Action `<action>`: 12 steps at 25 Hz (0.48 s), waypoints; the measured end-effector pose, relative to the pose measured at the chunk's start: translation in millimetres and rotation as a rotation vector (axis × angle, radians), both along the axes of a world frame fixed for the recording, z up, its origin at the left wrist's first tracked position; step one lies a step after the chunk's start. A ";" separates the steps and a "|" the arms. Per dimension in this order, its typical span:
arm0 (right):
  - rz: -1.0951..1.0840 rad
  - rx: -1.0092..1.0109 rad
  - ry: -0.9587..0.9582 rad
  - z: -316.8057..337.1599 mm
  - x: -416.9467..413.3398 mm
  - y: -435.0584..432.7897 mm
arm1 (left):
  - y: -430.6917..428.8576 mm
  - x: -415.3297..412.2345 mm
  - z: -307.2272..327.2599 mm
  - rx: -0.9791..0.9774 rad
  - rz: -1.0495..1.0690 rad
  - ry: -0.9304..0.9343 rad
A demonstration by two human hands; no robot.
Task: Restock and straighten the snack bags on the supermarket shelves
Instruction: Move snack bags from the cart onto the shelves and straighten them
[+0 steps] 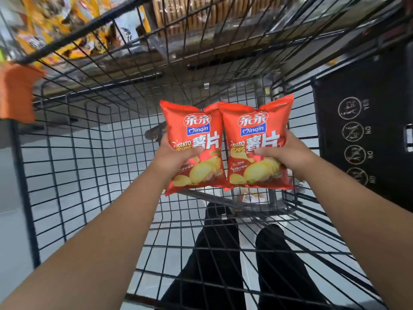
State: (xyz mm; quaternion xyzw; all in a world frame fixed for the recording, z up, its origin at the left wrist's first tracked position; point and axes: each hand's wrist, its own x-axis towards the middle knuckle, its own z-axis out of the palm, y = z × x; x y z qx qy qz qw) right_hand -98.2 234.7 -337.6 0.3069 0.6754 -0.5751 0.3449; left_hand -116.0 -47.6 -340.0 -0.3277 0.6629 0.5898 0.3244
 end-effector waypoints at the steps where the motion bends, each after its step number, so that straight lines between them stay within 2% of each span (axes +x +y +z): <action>1: -0.016 0.003 0.025 15.5 -1.1 2.3 | -1.0 -3.5 15.8 0.014 -0.001 0.012; 4: -0.086 0.001 0.086 71.3 -2.5 1.1 | -2.1 -10.1 72.5 0.053 -0.017 0.043; 12: -0.191 0.047 0.288 262.4 24.1 2.7 | 4.3 -10.8 242.3 0.182 -0.126 0.269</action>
